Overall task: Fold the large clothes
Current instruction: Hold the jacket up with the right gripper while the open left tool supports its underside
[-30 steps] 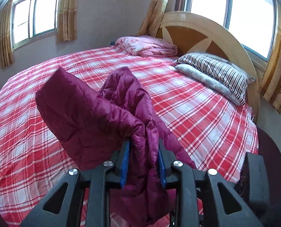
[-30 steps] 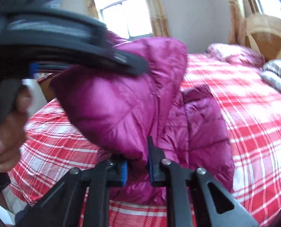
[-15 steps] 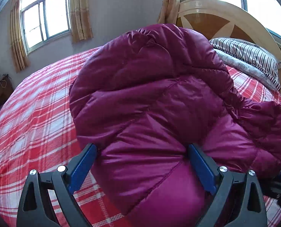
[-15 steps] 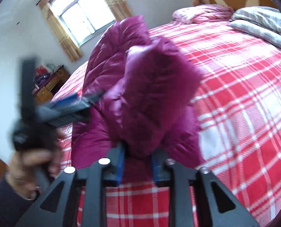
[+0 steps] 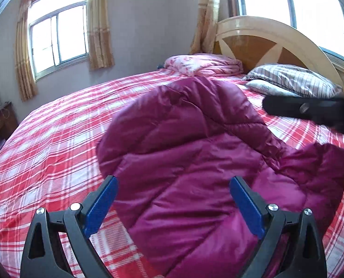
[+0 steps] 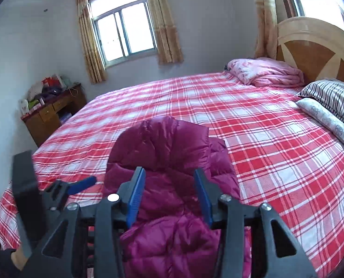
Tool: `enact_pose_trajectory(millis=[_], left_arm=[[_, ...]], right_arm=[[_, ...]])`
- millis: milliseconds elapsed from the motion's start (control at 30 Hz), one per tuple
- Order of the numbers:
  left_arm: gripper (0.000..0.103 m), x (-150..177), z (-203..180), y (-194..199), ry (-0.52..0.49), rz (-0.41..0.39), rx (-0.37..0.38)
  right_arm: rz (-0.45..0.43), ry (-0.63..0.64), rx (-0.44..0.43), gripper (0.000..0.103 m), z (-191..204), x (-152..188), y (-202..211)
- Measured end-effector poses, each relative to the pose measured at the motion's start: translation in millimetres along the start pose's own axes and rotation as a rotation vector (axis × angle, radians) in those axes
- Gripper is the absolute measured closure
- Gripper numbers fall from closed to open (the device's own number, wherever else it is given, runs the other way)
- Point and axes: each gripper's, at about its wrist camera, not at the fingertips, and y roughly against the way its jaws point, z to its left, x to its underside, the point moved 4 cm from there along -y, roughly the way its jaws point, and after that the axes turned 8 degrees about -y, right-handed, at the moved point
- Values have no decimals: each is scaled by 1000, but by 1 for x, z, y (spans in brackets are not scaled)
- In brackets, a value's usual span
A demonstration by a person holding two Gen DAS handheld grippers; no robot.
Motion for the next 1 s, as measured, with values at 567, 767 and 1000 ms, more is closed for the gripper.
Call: enact_pose_trajectory(millis=[567,767,1000], left_arm=[[6,29,10,-50,127,108,-1],[5,35,9,-60,138,133,12],[3,37,6,-65,144,150,14]], right_arm=[[113,-179,59,71,-84,62,-32],[118,-173,64,71,-86,70,-40],[120,-145,82,71,-85,75,-44]])
